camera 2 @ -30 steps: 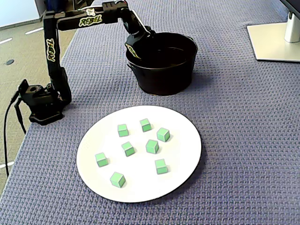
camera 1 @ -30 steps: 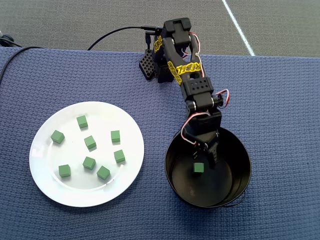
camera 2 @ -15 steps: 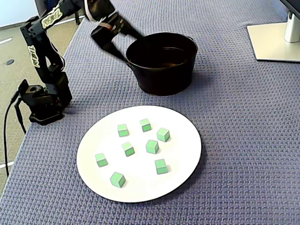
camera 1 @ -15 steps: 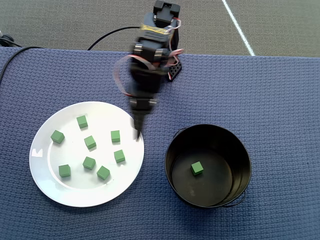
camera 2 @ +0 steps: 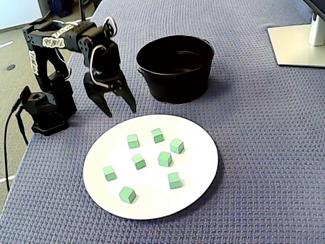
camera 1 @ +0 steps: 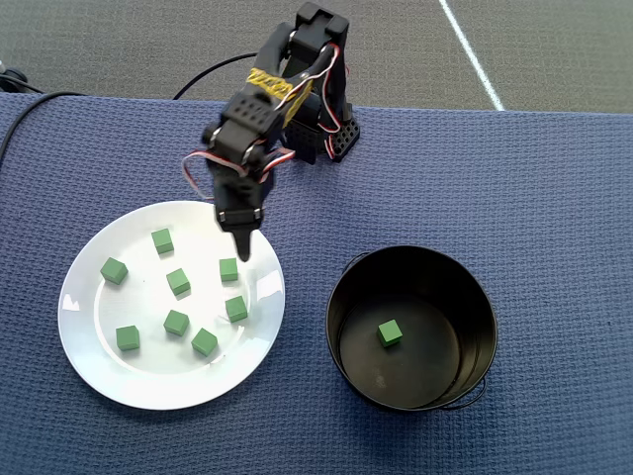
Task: Pick up the items on the white plate and put them in the black container.
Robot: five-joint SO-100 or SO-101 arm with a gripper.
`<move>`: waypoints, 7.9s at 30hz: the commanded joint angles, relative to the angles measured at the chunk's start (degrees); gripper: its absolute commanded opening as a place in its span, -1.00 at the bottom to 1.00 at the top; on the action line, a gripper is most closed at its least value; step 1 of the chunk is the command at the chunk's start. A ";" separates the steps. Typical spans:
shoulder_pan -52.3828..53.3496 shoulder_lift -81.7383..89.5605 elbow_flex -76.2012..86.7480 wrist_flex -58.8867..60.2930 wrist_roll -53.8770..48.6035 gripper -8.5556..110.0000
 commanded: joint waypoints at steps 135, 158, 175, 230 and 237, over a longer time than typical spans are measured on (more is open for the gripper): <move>-7.29 -26.10 -15.56 -18.11 -3.52 -0.86; -48.34 -10.11 -16.52 -19.07 0.79 -0.86; -13.18 15.03 -30.41 3.25 10.11 -0.42; 17.75 -23.55 -10.90 -10.72 56.43 -0.40; 17.84 -22.15 -5.89 -16.00 58.71 -0.72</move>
